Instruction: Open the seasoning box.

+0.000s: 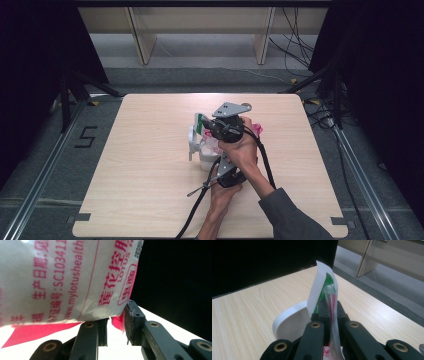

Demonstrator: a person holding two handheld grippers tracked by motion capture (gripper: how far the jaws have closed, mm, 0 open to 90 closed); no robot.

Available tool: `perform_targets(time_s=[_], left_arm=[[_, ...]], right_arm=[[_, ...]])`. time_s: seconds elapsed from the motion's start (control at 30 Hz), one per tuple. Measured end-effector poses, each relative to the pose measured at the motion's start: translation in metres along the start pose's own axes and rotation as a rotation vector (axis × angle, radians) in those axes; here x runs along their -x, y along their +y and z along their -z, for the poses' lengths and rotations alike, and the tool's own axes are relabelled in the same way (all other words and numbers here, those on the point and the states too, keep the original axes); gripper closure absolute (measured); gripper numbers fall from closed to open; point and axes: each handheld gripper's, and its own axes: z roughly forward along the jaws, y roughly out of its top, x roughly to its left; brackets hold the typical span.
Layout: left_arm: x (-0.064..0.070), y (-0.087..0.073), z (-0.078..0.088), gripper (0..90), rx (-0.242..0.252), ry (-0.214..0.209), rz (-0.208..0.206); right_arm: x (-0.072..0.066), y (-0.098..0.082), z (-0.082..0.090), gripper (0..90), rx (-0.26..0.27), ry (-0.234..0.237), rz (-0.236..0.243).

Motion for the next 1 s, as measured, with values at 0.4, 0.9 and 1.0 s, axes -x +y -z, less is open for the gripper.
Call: perform_targets(time_s=[0.4, 0.9, 1.0], left_arm=[[0.0057, 0.0008, -0.0031, 73.5, 0.045, 0.005, 0.068], [0.0052, 0.0011, -0.0021, 73.6, 0.038, -0.002, 0.051], [0.006, 0.0018, -0.0021, 73.5, 0.046, 0.003, 0.063]], right_arm=[[-0.0003, 0.0006, 0.0005, 88.9, -0.012, 0.006, -0.001], [-0.0016, 0.0006, 0.0012, 88.8, -0.015, 0.004, -0.014], [-0.002, 0.0008, 0.0011, 88.9, -0.015, 0.001, -0.012]])
